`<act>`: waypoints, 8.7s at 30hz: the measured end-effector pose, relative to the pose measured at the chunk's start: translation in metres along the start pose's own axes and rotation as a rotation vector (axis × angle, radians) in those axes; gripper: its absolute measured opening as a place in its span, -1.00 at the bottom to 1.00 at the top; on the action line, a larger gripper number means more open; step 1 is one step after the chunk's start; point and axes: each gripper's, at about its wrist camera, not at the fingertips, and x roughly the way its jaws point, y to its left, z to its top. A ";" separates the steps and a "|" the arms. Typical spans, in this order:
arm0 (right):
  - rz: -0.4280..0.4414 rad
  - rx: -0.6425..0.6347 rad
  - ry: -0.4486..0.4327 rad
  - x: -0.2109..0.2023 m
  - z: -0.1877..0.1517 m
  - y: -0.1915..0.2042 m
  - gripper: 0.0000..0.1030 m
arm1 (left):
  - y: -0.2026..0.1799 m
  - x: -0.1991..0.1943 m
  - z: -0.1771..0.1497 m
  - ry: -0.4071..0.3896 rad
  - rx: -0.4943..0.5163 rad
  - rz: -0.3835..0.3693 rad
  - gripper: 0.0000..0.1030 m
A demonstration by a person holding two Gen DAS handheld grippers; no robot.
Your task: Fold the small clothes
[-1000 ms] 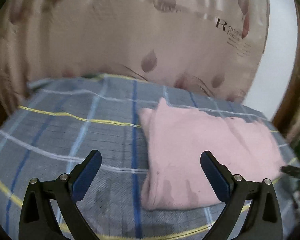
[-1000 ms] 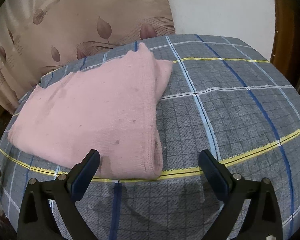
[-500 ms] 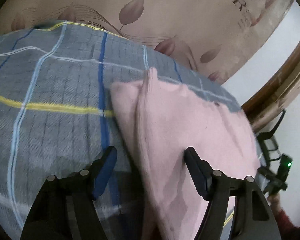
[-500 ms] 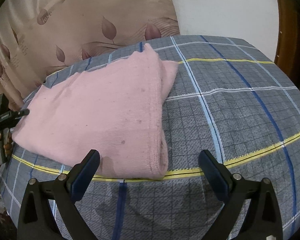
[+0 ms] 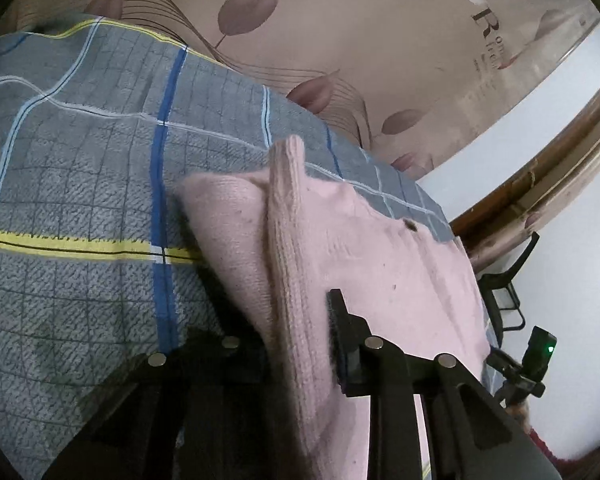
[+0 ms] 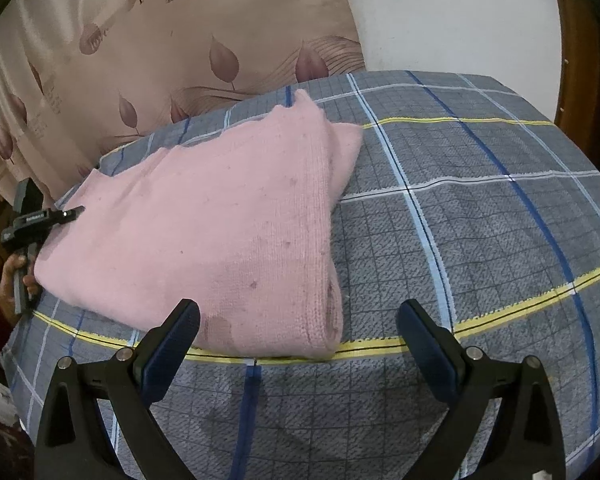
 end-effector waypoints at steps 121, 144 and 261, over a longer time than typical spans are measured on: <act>0.301 0.092 -0.028 0.061 0.060 -0.011 0.76 | -0.205 0.019 0.018 0.058 0.146 0.365 -0.71; 0.366 0.123 -0.067 0.051 0.057 -0.018 0.77 | -0.277 0.116 -0.003 0.055 -0.061 0.170 -0.71; 0.330 0.059 0.059 0.014 0.105 -0.018 -0.64 | -0.169 0.063 -0.134 -0.227 -0.067 -0.057 0.72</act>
